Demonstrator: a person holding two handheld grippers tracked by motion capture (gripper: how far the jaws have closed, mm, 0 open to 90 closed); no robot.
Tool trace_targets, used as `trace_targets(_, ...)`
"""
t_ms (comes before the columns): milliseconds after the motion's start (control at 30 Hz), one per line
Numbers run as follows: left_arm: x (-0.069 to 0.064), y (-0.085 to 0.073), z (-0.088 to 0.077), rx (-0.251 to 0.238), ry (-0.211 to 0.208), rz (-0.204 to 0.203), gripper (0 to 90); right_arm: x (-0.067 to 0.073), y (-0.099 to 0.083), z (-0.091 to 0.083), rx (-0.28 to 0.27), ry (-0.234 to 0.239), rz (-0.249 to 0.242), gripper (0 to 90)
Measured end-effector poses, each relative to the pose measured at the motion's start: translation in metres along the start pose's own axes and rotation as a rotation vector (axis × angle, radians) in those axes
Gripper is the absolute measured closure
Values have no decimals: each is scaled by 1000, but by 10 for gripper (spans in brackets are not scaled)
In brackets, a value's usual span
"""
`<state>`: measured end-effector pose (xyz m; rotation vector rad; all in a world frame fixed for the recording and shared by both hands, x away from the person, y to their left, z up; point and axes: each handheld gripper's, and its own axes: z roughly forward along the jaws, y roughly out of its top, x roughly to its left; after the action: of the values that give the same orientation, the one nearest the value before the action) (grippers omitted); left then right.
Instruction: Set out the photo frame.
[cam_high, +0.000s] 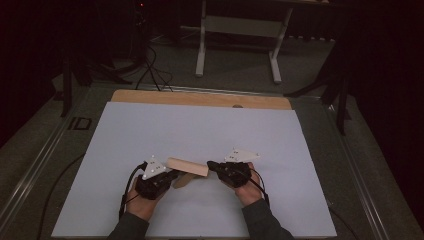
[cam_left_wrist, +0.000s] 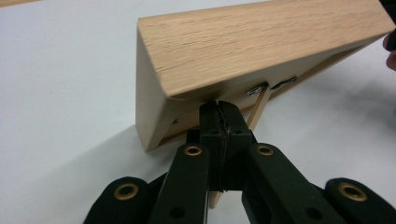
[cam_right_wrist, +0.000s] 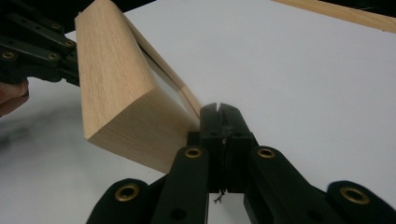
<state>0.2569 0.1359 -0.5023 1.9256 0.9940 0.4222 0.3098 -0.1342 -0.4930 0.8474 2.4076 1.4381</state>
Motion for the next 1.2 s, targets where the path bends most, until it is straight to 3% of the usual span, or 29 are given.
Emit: trace_targets(1200,-9,6,2,-14,-22,18,896,9,0,2,4,19,-21,894)
